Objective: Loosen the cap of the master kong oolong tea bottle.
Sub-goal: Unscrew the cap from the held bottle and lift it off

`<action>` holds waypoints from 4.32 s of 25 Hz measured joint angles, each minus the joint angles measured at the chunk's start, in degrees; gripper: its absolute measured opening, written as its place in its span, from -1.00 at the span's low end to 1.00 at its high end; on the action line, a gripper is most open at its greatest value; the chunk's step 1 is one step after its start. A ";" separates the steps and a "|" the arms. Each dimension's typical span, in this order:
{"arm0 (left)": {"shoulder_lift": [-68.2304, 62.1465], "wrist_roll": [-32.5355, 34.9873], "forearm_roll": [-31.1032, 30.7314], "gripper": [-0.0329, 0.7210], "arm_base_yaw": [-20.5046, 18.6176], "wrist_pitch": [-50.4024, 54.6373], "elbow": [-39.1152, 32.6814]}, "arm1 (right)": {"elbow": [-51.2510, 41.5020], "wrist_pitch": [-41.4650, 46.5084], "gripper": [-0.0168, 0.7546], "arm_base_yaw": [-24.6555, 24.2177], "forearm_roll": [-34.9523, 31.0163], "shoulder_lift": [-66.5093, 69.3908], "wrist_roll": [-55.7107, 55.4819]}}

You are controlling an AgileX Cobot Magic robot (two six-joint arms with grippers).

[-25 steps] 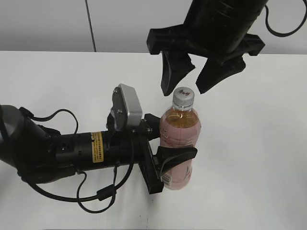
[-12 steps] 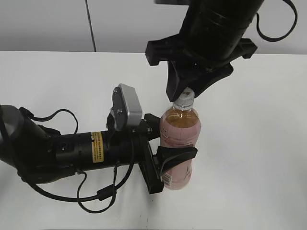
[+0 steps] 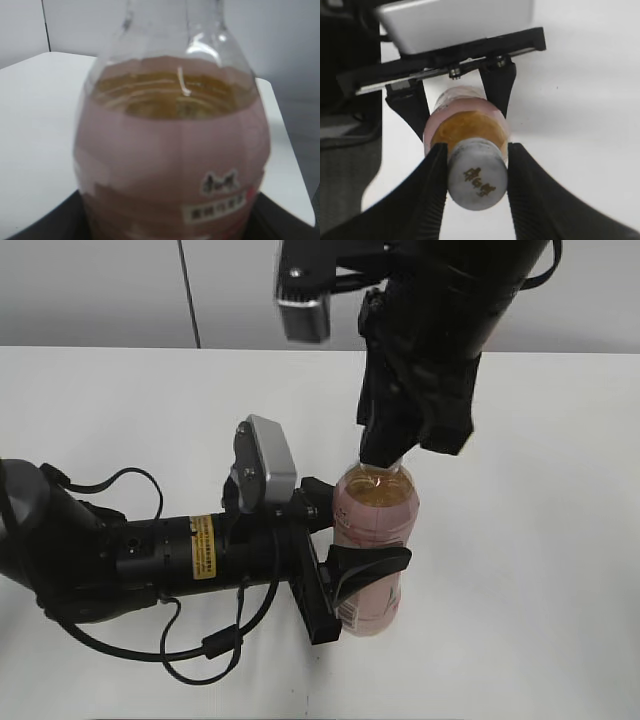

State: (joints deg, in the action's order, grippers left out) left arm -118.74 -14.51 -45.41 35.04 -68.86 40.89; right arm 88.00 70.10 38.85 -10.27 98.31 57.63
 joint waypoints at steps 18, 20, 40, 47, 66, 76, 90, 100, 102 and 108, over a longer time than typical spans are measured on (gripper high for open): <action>-0.04 -0.07 0.37 0.12 0.00 0.02 0.05 | 3.75 0.18 0.39 0.15 1.78 0.05 1.07; -0.04 -0.07 0.30 0.12 0.00 0.02 0.05 | 5.74 0.14 0.46 0.15 1.58 0.05 -9.48; -0.04 -0.07 0.25 0.12 0.00 0.02 0.05 | 1.10 0.03 0.38 0.13 1.16 0.05 -76.14; -0.04 -0.07 0.25 0.12 0.00 0.02 0.05 | 0.39 -0.02 0.26 0.13 0.67 0.05 -76.37; -0.04 -0.07 0.20 0.12 0.00 0.02 0.05 | 0.35 0.12 -0.25 0.13 0.32 -0.05 1.31; -0.04 -0.07 0.99 0.12 0.00 0.20 0.05 | 0.35 0.18 -0.25 0.38 2.63 -0.09 20.18; -0.04 -0.07 0.70 0.12 0.00 0.08 0.05 | 7.06 0.04 0.45 0.19 -1.01 0.03 -14.72; -0.04 -0.07 0.70 0.12 0.00 0.08 0.05 | 9.46 -0.01 0.46 0.19 -3.01 0.03 -62.98; -0.04 -0.07 0.70 0.12 0.00 0.08 0.05 | 9.00 -0.01 0.46 0.19 -2.55 0.03 -67.97; -0.04 -0.07 0.70 0.12 0.00 0.08 0.05 | 2.04 -0.01 0.46 0.19 -1.12 0.03 -75.41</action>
State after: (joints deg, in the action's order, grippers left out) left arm -118.78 -14.58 -44.71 35.04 -68.77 40.95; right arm 90.04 70.09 39.04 -11.39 98.34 -17.78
